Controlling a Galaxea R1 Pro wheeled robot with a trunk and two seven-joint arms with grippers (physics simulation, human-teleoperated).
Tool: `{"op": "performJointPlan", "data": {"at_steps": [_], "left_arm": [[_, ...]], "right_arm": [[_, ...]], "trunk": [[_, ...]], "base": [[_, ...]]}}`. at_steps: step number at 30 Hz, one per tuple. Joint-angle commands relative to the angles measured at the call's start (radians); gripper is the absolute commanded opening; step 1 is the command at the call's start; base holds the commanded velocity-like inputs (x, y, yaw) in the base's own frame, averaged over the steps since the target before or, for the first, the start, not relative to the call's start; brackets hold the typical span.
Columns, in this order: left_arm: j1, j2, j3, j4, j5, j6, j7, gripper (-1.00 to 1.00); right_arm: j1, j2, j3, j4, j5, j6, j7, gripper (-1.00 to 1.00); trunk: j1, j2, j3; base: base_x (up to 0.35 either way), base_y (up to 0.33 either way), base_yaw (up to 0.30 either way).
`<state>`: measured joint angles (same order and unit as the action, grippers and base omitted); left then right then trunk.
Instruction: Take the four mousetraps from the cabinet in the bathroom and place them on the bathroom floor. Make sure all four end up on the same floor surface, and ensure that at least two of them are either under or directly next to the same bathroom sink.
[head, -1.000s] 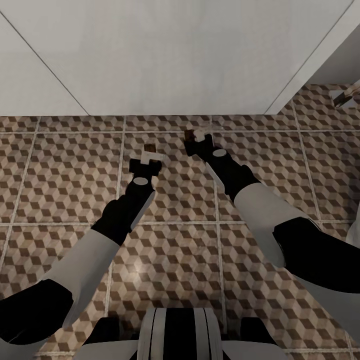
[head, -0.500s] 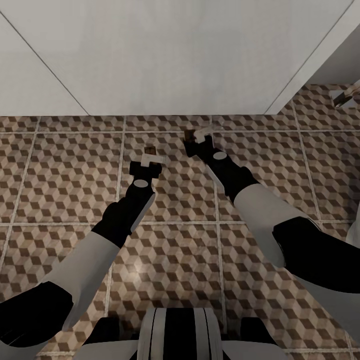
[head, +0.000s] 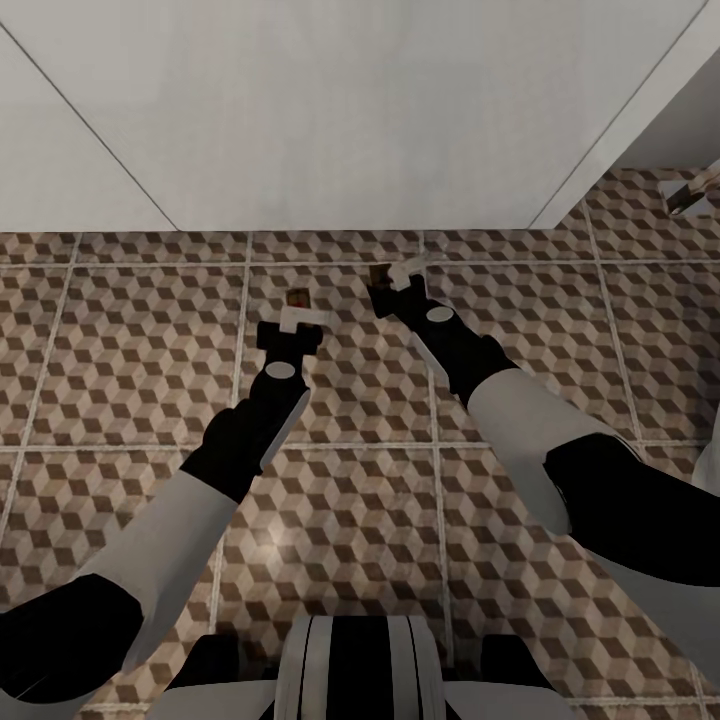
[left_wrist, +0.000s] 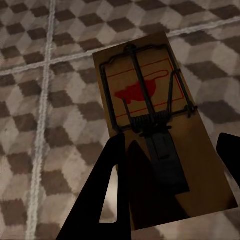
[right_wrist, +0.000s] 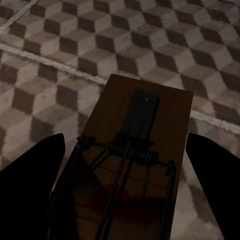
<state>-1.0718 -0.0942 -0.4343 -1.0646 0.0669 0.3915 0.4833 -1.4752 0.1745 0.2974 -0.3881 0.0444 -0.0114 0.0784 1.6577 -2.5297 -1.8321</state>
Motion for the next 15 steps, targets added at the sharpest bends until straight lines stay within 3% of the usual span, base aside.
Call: {"op": "performJointPlan", "data": {"at_steps": [1,7,15], "left_arm": [[0.001,0.001,-0.003,0.001,0.007,-0.002,0.011,-1.00],[0.004,0.001,-0.004,0.017,0.008,-0.022,0.015,-1.00],[0.004,0.001,-0.004,0.030,0.008,-0.025,0.014,-1.00]], "right_arm": [[-0.001,0.000,0.000,0.001,0.005,-0.001,0.001,-1.00],[-0.001,0.000,0.000,0.010,0.005,-0.002,0.001,-1.00],[-0.001,0.000,0.000,0.016,0.005,-0.003,0.001,-1.00]], "trunk": [[0.000,0.000,0.000],[0.000,0.000,0.000],[0.000,0.000,0.000]], "base": [[0.000,0.000,0.000],[0.025,0.000,0.000],[0.146,0.000,0.000]]}}
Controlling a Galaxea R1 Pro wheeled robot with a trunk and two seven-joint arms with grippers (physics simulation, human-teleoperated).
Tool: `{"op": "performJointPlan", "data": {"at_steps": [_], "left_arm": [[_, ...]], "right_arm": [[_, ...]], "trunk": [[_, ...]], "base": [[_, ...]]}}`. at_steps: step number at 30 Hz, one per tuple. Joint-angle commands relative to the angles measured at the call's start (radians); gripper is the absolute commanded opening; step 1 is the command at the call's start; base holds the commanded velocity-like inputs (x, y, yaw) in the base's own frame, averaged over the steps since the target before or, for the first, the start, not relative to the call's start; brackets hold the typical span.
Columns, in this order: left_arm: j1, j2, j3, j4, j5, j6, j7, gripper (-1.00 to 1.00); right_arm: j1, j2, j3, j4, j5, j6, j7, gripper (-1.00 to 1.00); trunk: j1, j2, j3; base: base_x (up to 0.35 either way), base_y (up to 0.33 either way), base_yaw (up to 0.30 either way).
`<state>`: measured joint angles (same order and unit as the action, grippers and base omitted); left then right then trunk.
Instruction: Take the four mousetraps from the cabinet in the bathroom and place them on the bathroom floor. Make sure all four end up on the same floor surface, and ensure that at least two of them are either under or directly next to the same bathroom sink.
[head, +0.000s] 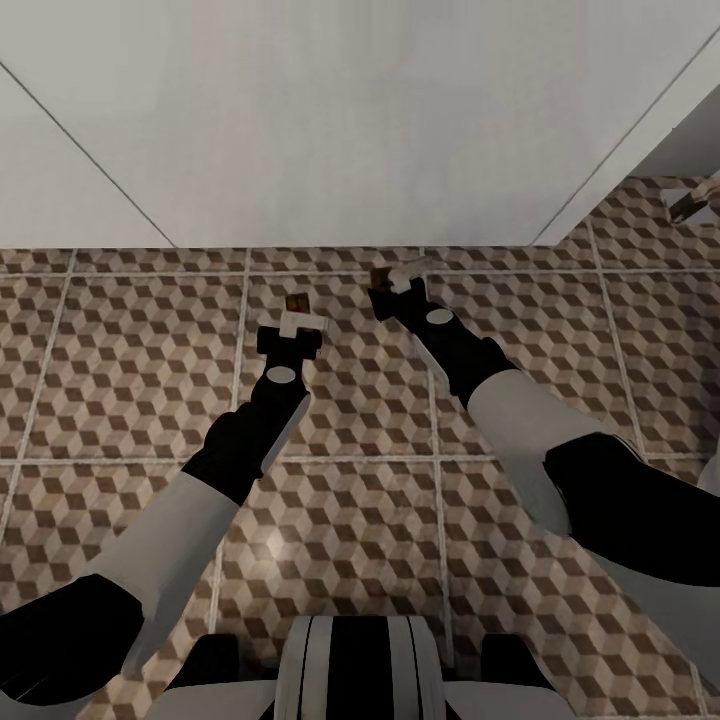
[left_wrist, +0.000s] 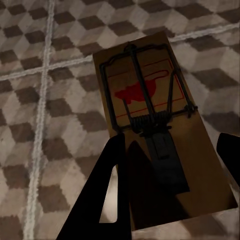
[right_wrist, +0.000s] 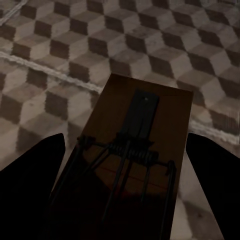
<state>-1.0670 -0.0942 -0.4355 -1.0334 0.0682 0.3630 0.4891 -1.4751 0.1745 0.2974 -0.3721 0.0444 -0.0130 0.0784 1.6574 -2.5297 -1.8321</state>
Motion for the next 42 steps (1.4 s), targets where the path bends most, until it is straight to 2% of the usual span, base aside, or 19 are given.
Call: {"op": "performJointPlan", "data": {"at_steps": [1,13,20,30,42], "left_arm": [[-0.001,0.001,-0.003,0.000,0.007,0.004,0.008,-1.00],[-0.001,0.000,-0.003,0.025,0.007,0.004,0.008,-1.00],[-0.001,-0.001,-0.004,0.028,0.008,0.004,0.008,-1.00],[-0.001,-0.001,-0.017,0.034,0.008,0.004,0.009,-1.00],[-0.001,-0.002,-0.019,0.035,0.008,0.004,0.009,-1.00]], "right_arm": [[-0.001,0.000,0.000,0.001,0.005,-0.002,0.001,-1.00],[-0.001,0.000,0.000,0.033,0.005,-0.043,0.001,-1.00],[-0.001,0.000,0.002,0.066,0.005,-0.043,0.000,-1.00],[-0.001,0.000,0.002,0.087,0.003,-0.043,-0.039,-1.00],[-0.001,0.000,0.002,0.134,0.003,-0.046,-0.041,-1.00]], "trunk": [[0.000,0.000,-0.001],[0.000,0.000,-0.001],[0.000,0.000,-0.001],[0.000,0.000,-0.001],[0.000,0.000,-0.001]], "base": [[0.162,0.000,0.000],[0.049,0.000,0.000],[0.001,0.000,0.000],[0.005,0.000,0.000],[0.105,0.000,0.000]]}}
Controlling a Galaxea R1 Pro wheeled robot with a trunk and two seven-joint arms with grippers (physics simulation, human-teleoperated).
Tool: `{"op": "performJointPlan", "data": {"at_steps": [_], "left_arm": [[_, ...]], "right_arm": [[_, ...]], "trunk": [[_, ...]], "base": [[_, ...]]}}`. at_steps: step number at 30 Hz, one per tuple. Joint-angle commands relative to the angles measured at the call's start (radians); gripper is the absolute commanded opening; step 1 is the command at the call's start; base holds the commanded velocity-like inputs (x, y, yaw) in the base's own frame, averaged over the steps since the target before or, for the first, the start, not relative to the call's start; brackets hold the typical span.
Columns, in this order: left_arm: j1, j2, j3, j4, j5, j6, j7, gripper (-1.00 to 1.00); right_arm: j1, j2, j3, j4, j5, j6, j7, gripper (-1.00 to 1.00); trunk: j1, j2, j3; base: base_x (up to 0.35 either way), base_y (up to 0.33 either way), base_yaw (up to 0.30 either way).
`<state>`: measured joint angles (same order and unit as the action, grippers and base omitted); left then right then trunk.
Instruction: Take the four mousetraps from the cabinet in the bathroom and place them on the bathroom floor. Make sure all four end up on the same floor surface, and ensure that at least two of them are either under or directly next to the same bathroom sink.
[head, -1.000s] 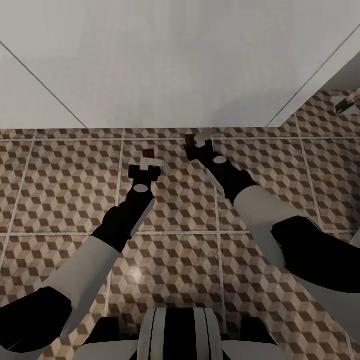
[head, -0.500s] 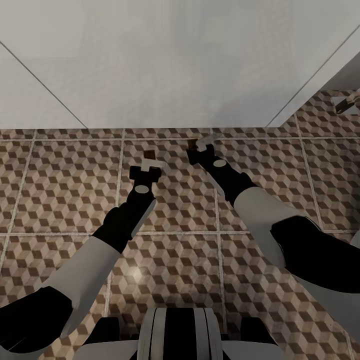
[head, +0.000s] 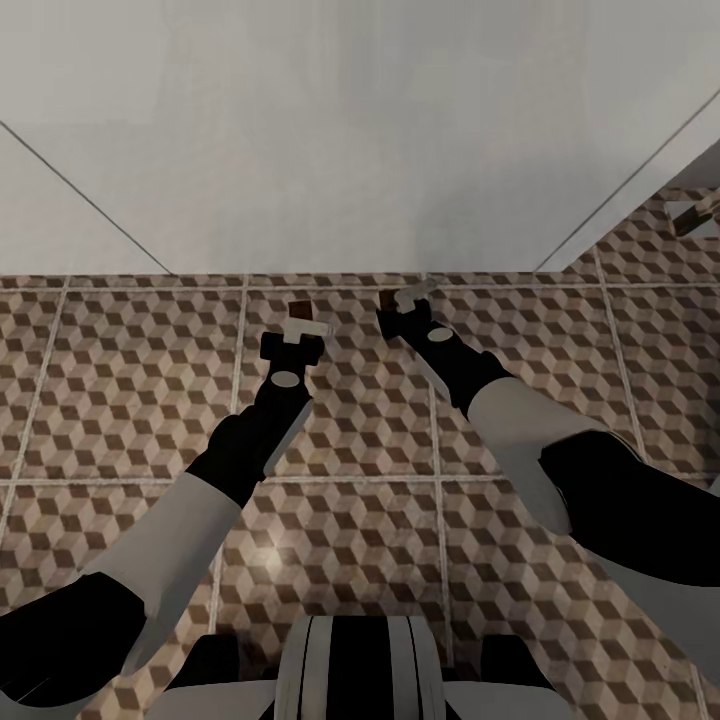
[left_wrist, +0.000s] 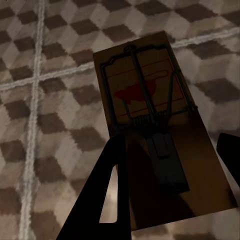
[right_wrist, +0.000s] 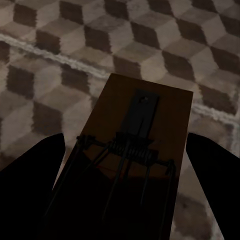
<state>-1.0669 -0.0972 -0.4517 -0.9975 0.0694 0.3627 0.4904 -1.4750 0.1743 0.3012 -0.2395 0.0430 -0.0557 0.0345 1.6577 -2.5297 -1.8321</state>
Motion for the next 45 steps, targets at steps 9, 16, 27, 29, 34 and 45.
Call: {"op": "performJointPlan", "data": {"at_steps": [9,16,27,29,34,45], "left_arm": [[-0.001,0.001,-0.004,-0.001,0.007,0.004,0.008,-1.00],[-0.001,0.002,-0.003,0.000,0.007,0.004,0.008,-1.00],[0.002,0.002,-0.004,0.009,0.007,0.004,0.008,-1.00],[0.004,0.002,-0.004,0.012,0.007,0.005,0.008,-1.00],[0.005,0.002,-0.004,0.016,0.007,0.004,0.008,-1.00],[0.005,0.002,-0.004,0.023,0.007,0.004,0.008,-1.00]], "right_arm": [[-0.001,0.000,-0.002,0.008,0.003,-0.004,0.004,-1.00],[-0.001,0.000,-0.002,0.050,0.003,-0.031,0.004,-1.00],[-0.001,0.000,-0.002,0.056,0.003,-0.044,0.004,-1.00],[-0.001,0.000,-0.002,0.061,0.003,-0.044,0.004,-1.00],[-0.001,0.000,-0.002,0.078,0.003,-0.045,0.004,-1.00],[-0.001,0.000,-0.002,0.081,0.003,-0.046,0.004,-1.00]], "trunk": [[0.000,0.000,0.000],[0.000,0.000,0.000],[0.000,0.000,0.000],[0.000,0.000,0.000],[0.000,0.000,0.000],[0.000,0.000,0.000]], "base": [[0.007,0.000,0.000],[0.100,0.000,0.000],[0.027,0.000,0.000],[0.001,0.000,0.000],[0.000,0.000,0.000],[0.054,0.000,0.000]]}}
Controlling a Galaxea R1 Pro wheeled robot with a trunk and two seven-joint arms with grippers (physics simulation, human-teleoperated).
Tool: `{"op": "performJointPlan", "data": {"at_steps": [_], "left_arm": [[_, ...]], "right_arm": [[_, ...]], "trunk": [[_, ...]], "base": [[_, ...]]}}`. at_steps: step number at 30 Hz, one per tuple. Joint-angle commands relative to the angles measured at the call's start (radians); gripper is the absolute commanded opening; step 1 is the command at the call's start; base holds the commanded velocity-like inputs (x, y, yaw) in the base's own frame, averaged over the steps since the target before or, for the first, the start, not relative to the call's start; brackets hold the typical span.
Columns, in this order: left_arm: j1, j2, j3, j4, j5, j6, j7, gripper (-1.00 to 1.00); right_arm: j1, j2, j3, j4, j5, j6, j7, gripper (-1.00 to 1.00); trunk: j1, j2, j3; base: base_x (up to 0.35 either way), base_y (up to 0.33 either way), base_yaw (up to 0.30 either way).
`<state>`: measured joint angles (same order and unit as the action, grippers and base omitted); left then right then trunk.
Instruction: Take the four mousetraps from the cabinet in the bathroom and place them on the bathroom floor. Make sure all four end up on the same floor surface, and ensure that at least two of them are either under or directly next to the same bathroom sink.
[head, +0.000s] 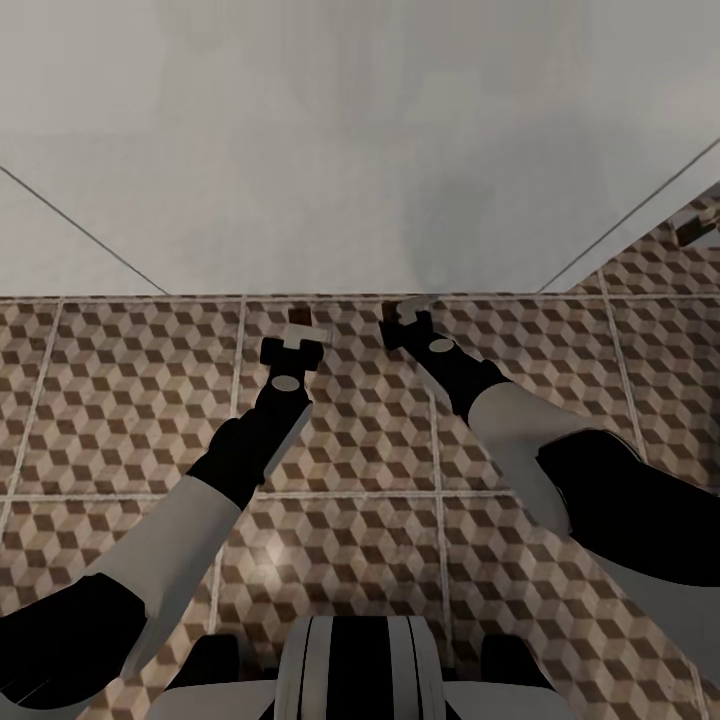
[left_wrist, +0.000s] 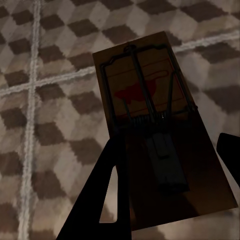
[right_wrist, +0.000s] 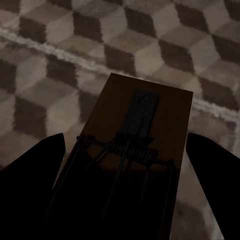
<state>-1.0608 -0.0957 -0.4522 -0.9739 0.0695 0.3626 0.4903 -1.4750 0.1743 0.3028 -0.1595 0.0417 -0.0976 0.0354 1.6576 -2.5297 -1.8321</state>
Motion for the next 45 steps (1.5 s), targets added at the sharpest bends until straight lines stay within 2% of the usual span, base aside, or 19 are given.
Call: {"op": "performJointPlan", "data": {"at_steps": [1,38,45], "left_arm": [[-0.001,0.001,-0.003,-0.001,0.007,0.004,0.008,-1.00],[0.006,0.003,-0.002,0.021,0.006,0.004,0.008,-1.00],[0.008,0.004,-0.002,0.021,0.006,0.004,0.008,-1.00]], "right_arm": [[-0.001,0.000,-0.004,0.001,0.004,-0.004,0.003,-1.00],[-0.001,0.000,-0.004,0.034,0.003,-0.010,0.012,-1.00],[-0.001,0.000,-0.004,0.035,0.003,-0.010,0.035,-1.00]], "trunk": [[0.000,0.000,0.000],[0.000,0.000,0.000],[0.000,0.000,0.000]], "base": [[0.037,0.000,0.000],[0.002,0.000,0.000],[0.000,0.000,0.000]]}}
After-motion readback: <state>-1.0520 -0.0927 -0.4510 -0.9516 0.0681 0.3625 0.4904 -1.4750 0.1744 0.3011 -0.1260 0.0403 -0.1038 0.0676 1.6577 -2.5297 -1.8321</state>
